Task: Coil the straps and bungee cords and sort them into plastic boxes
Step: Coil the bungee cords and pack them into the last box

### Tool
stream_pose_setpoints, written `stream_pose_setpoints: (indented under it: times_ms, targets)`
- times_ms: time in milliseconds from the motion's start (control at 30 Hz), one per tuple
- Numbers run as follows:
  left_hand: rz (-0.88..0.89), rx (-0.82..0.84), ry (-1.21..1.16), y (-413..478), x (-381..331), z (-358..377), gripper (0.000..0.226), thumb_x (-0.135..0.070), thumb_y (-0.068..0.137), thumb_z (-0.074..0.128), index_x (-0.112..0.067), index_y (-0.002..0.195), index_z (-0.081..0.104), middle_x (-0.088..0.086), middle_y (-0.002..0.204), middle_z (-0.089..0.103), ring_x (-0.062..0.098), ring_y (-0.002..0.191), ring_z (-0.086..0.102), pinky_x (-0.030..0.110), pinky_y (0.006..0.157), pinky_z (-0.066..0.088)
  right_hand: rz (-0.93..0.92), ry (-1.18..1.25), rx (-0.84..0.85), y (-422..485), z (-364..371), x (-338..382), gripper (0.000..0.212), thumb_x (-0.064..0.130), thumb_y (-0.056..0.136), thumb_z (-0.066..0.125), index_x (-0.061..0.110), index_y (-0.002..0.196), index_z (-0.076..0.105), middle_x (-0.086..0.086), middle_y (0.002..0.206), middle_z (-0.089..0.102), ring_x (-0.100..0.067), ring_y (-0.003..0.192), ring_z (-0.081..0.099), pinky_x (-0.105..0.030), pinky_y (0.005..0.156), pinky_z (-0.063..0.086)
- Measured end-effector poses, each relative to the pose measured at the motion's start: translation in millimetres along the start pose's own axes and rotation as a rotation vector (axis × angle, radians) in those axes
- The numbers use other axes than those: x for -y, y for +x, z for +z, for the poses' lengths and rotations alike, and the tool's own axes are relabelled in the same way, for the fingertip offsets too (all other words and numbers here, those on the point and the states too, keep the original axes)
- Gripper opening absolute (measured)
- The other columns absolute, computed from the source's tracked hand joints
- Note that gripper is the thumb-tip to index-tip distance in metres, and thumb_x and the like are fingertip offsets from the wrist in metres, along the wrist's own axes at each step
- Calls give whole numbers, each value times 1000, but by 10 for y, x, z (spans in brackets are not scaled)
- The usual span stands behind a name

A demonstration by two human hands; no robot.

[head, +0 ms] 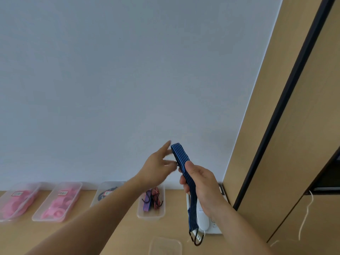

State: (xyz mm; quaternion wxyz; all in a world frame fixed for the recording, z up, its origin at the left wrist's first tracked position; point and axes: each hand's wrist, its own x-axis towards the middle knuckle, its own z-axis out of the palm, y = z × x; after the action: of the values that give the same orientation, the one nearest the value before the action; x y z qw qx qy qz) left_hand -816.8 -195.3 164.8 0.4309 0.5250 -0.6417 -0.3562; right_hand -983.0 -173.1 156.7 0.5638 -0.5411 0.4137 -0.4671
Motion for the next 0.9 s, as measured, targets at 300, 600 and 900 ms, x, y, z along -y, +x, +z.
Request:
stream_pose_setpoints:
  times_ms: [300,600,900]
  targets:
    - [-223,231,-459,-61,-137,-38,51,-29,83,66,-12,130,53,16,114,71,30,87,70,57,101,48,-61,-164,-31,12,7,-97,32,38,97,56,10,87,68,-2,66,69,-14,52,53,-26,53,46]
    - [230,-88,123,-57,-43,67,54,-19,88,69,-40,132,46,-13,108,71,5,98,69,22,86,55,122,-95,-52,48,-26,-93,53,47,101,44,1,89,69,-7,61,65,-17,47,52,-29,48,42]
    - [708,-246,683,-38,130,53,47,-17,83,71,-18,127,54,-7,101,72,8,76,59,19,61,50,166,20,8,70,-29,-46,82,79,77,38,4,88,69,-18,72,70,-26,59,62,-33,56,48]
